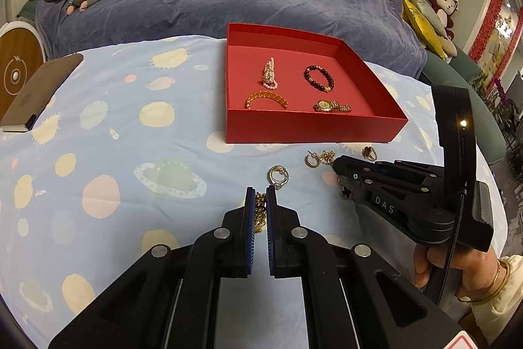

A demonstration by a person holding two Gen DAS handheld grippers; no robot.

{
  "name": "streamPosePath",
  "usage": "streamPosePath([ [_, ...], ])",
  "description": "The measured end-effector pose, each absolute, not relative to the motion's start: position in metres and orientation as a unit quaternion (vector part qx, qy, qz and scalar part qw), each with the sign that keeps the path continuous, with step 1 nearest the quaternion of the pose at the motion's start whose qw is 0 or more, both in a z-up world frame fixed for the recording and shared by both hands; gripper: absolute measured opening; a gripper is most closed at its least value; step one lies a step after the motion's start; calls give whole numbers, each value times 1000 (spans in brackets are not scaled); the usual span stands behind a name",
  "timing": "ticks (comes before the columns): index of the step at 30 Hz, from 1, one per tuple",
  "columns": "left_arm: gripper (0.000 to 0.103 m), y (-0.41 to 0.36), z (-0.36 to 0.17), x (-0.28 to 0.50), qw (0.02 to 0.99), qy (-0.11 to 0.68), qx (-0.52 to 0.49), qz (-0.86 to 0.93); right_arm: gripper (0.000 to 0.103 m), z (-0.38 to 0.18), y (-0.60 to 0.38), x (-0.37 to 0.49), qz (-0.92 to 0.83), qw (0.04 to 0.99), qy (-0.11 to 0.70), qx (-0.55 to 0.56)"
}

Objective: Organize jewelry
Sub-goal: 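Grasp the gold clover-pendant necklace with the right gripper while the left gripper holds the chain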

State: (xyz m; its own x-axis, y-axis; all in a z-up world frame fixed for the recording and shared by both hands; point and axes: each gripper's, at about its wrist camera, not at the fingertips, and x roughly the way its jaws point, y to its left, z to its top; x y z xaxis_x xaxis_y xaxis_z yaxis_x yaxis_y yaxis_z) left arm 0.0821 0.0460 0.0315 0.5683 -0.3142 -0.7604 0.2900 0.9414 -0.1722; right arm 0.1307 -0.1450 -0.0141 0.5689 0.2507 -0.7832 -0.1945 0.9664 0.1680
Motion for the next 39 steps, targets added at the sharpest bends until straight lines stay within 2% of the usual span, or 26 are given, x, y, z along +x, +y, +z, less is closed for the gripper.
streamPosePath([
  [13,4,40,35,85,885,432,-15,-172,1,24,-155,113,137,902,407,52],
  [39,4,6,40,97,885,431,-19,-175,1,57,-196,91,126,914,372,99],
])
